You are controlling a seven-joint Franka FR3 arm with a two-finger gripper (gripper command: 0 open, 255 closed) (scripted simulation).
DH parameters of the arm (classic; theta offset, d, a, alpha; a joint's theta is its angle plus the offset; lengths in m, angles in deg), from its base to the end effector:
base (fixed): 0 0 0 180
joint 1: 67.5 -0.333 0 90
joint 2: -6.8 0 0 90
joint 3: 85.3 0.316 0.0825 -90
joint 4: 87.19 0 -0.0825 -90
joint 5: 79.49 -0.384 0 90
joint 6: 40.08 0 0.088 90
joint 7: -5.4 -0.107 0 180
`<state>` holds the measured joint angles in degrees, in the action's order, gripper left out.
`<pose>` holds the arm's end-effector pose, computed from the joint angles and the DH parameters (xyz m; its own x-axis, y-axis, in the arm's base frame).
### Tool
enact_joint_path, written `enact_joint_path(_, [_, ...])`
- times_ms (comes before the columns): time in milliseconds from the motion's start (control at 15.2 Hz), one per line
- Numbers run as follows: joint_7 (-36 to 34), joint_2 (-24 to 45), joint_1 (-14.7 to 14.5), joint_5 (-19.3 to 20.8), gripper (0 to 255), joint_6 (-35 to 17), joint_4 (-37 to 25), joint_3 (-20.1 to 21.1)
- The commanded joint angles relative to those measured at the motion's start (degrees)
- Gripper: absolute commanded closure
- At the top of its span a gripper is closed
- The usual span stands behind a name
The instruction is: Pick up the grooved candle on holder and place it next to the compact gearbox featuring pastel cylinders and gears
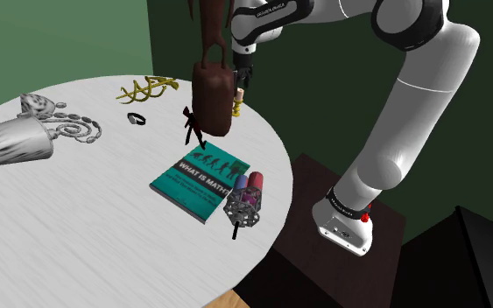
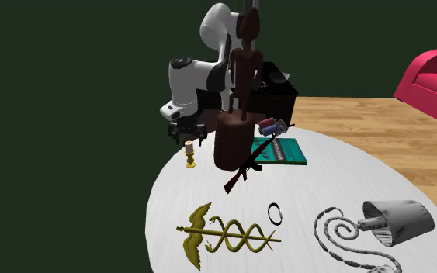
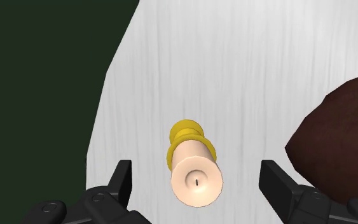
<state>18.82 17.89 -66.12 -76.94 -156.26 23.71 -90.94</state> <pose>0.5834 -0.0724 0.3790 0.9851 0.1312 -0.1114 0.1355 -0.9903 0.0316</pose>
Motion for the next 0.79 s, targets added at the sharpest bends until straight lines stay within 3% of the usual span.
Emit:
enact_joint_path(0, [0.1, 0.8, 0.1, 0.0, 0, -2.0, 1.2, -0.1])
enact_joint_path(528, [0.1, 0.8, 0.1, 0.0, 0, -2.0, 1.2, -0.1])
enact_joint_path(594, [0.1, 0.8, 0.1, 0.0, 255, -2.0, 1.2, -0.1])
enact_joint_path(726, [0.1, 0.8, 0.1, 0.0, 255, -2.0, 1.2, -0.1])
